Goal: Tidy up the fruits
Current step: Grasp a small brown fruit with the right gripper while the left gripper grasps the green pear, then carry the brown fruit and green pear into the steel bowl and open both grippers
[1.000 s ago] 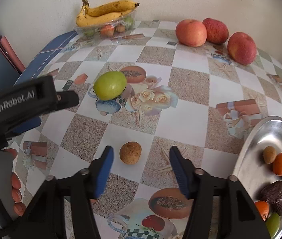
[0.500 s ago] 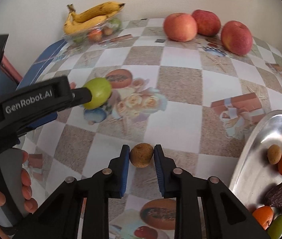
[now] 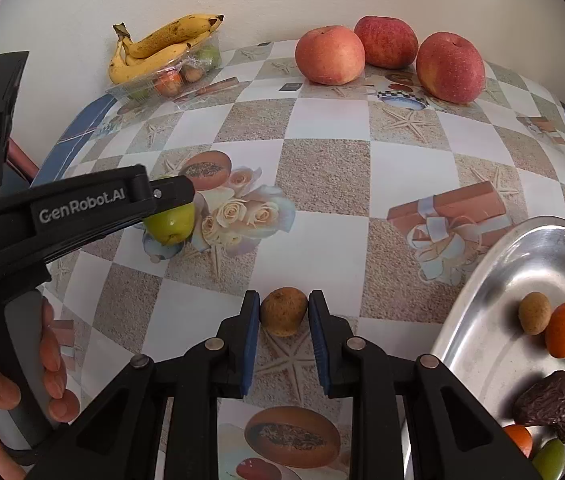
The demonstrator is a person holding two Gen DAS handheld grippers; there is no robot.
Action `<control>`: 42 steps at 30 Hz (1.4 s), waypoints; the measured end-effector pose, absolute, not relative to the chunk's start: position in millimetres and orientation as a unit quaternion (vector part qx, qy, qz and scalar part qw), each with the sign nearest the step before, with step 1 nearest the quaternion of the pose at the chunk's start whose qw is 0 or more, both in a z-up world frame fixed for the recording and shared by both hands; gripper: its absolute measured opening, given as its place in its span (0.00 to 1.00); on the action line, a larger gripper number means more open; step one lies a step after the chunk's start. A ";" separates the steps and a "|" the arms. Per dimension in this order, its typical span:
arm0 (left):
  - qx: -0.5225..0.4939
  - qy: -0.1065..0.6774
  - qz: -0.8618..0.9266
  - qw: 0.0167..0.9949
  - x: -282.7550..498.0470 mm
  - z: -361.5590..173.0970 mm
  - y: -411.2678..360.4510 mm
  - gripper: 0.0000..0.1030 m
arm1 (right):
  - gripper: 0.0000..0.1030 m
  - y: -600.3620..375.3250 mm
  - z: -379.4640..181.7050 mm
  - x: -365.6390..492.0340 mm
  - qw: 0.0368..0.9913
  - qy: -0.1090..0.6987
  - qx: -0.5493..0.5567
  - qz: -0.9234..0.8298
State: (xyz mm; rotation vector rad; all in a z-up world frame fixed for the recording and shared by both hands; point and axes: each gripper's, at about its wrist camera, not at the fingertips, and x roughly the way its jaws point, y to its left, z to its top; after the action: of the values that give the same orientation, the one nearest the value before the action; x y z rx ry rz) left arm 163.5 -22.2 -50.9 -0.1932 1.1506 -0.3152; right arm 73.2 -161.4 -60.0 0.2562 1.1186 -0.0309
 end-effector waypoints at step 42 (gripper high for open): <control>-0.077 0.556 -0.165 0.811 39.2 -14.2 -44.2 0.42 | 0.25 -190.1 -0.1 -40.0 0.854 0.505 0.115 -0.057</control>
State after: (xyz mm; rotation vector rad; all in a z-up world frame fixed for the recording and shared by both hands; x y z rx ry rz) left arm 39.2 -44.2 -14.2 -0.1652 1.1875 -0.3522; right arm -40.0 -190.1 -0.1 0.2423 1.0624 -0.1193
